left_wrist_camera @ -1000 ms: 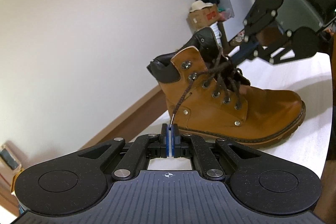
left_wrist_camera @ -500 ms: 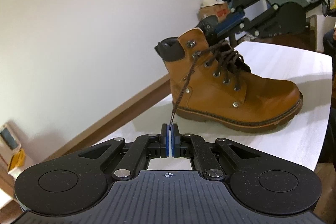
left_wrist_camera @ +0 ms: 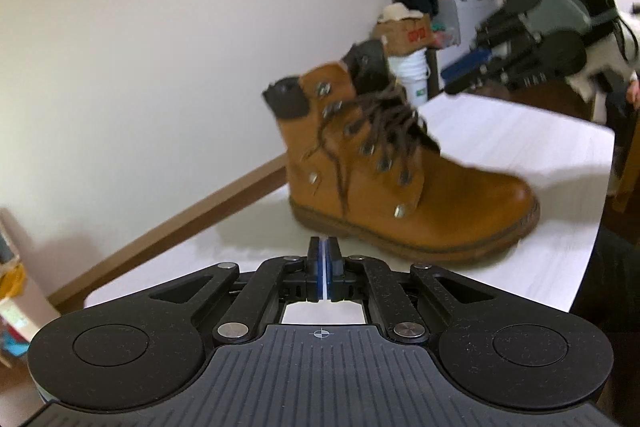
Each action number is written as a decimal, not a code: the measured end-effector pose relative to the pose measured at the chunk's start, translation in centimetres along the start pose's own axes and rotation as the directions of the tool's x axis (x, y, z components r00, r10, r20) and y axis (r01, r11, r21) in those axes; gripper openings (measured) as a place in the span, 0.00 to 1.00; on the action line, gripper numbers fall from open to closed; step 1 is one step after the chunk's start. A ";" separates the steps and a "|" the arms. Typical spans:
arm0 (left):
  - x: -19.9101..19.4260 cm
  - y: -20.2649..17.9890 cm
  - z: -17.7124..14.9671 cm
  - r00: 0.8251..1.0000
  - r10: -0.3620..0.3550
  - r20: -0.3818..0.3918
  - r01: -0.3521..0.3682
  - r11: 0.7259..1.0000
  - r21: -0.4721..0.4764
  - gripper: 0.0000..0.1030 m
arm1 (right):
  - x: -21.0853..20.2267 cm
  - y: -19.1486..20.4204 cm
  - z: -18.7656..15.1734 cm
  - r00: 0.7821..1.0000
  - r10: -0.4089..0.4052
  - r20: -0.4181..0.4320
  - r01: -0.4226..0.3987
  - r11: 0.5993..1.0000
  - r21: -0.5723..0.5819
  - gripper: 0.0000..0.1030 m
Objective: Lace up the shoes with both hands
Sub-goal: 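Open both grippers and release the laced boot onto the table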
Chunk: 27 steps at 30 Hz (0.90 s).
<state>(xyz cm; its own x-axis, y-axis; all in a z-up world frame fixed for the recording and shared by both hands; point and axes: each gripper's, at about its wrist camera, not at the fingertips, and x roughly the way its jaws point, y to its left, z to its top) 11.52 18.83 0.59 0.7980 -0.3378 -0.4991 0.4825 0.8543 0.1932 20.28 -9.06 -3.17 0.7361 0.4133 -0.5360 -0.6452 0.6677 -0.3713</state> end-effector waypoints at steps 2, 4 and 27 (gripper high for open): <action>0.8 0.0 0.7 1.000 -0.011 0.009 0.011 1.000 -0.009 0.09 | -0.4 0.0 -0.3 1.000 0.015 0.006 -0.015 1.000 0.023 0.22; 2.1 -0.2 1.6 1.000 -0.017 0.011 0.018 1.000 -0.008 0.16 | -0.7 -0.2 -0.6 1.000 0.027 0.011 -0.028 0.999 0.047 0.24; 7.3 -2.1 1.1 0.998 -0.007 -0.063 0.000 0.994 -0.107 0.44 | 4.3 -2.2 -5.8 0.977 0.214 -0.022 -0.192 0.911 0.366 0.26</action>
<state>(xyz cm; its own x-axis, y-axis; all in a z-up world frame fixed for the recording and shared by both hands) 16.74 14.19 -2.56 0.7704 -0.3179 -0.5527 0.4412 0.8916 0.1021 23.67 -12.29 -9.07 0.5762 0.5330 -0.6196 -0.6536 0.7557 0.0424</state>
